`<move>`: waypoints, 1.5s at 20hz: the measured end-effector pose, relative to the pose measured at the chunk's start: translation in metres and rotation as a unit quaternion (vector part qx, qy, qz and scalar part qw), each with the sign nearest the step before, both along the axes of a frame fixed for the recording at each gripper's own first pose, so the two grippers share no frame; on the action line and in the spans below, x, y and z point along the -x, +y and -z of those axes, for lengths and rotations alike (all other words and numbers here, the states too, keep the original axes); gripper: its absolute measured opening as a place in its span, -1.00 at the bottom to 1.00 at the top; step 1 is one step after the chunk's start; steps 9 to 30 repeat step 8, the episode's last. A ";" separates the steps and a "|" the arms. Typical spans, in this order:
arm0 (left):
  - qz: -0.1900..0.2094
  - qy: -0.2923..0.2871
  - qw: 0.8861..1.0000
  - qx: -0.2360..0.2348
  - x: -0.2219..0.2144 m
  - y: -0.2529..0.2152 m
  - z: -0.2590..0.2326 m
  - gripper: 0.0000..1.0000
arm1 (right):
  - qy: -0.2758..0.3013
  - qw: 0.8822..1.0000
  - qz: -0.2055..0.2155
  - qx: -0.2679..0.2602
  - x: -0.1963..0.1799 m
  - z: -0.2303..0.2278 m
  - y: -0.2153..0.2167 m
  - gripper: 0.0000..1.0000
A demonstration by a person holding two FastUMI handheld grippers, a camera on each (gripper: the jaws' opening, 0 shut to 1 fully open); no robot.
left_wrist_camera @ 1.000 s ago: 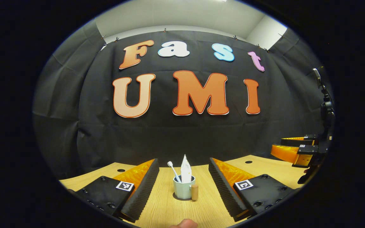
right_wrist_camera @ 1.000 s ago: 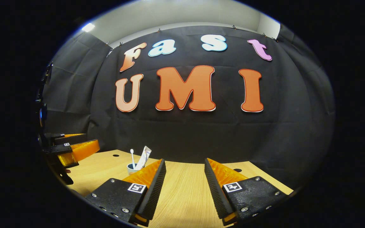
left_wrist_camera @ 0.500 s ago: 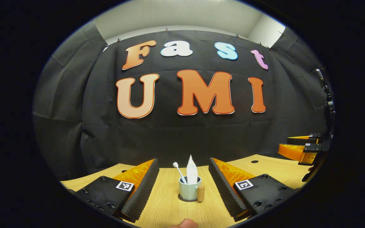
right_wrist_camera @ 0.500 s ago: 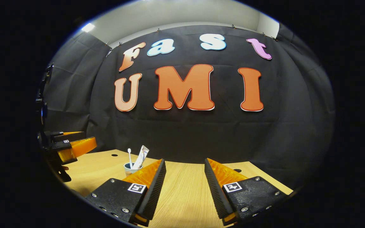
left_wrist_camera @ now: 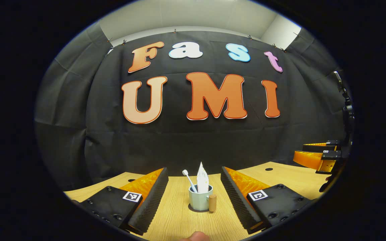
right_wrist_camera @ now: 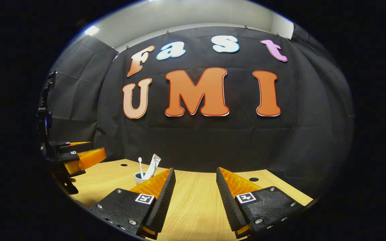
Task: Put the toothbrush and toothpaste on the desktop into the cup, then pick up the cup and place it on the coaster on the desktop.
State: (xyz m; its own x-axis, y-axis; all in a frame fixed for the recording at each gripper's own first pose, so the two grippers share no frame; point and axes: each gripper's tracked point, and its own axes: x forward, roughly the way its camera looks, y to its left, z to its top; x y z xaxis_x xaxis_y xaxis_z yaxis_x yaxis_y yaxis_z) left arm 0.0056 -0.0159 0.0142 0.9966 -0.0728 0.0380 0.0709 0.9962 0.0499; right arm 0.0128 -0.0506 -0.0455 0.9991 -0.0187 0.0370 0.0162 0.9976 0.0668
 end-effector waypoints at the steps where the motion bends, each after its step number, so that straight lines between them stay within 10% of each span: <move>1: -0.001 -0.001 1.000 0.000 0.000 0.002 0.001 0.99 | -0.002 1.000 -0.001 0.001 0.001 0.000 0.001 0.48; 30: 0.008 0.000 1.000 -0.004 0.001 -0.001 0.003 0.99 | 0.003 1.000 -0.002 0.008 -0.010 0.002 0.010 0.48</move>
